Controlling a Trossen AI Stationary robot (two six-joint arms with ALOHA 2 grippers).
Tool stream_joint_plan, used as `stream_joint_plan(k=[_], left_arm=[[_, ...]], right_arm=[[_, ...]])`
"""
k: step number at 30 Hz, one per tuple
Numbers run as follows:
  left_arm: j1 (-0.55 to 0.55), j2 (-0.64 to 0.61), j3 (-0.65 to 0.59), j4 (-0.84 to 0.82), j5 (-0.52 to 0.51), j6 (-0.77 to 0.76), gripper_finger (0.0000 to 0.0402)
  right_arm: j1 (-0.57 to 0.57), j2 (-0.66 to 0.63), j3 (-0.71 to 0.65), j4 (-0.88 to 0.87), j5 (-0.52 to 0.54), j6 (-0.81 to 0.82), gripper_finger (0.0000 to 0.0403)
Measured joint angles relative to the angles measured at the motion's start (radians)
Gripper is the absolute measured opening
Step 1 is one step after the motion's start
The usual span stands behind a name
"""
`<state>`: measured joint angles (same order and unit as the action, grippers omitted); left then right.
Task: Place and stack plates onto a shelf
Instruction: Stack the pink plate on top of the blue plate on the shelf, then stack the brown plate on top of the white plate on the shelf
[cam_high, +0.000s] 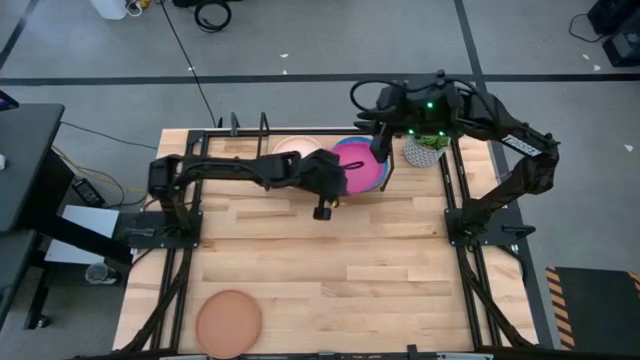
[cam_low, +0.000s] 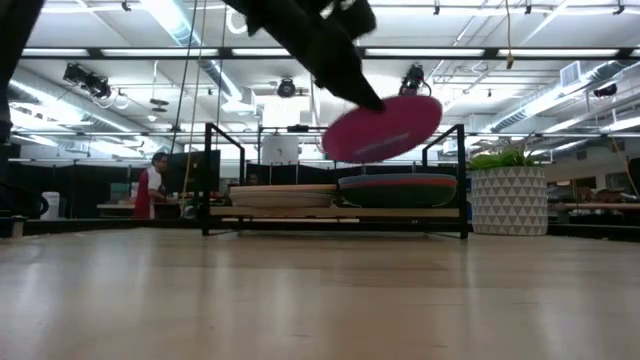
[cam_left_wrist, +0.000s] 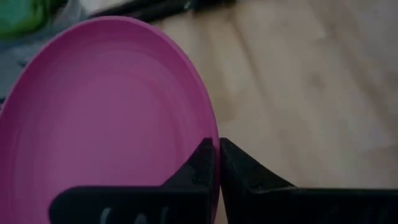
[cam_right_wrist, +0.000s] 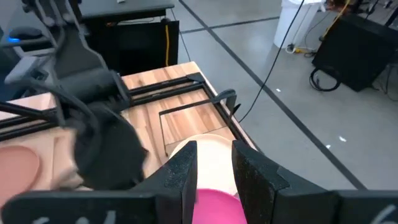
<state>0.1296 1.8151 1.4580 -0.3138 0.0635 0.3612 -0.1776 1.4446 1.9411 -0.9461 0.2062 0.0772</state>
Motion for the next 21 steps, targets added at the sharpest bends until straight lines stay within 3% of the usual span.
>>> stream_joint_plan(k=[4,12,17,21], left_arm=[[0.026,0.074,0.046,-0.020,-0.054,0.024,0.0015],[0.066,0.162,0.051,0.024,-0.064,0.093,0.0037],[0.064,0.167,0.051,0.086,-0.071,0.096,0.0048],[0.062,0.133,0.052,0.136,-0.070,0.047,0.0080]], right_arm=[[0.001,-0.015,0.000,-0.012,0.001,-0.024,0.0107],[-0.002,-0.033,0.000,-0.021,0.006,-0.060,0.0107],[-0.002,-0.035,0.000,-0.038,0.006,-0.062,0.0107],[-0.002,-0.035,0.000,-0.043,0.006,-0.072,0.0107]])
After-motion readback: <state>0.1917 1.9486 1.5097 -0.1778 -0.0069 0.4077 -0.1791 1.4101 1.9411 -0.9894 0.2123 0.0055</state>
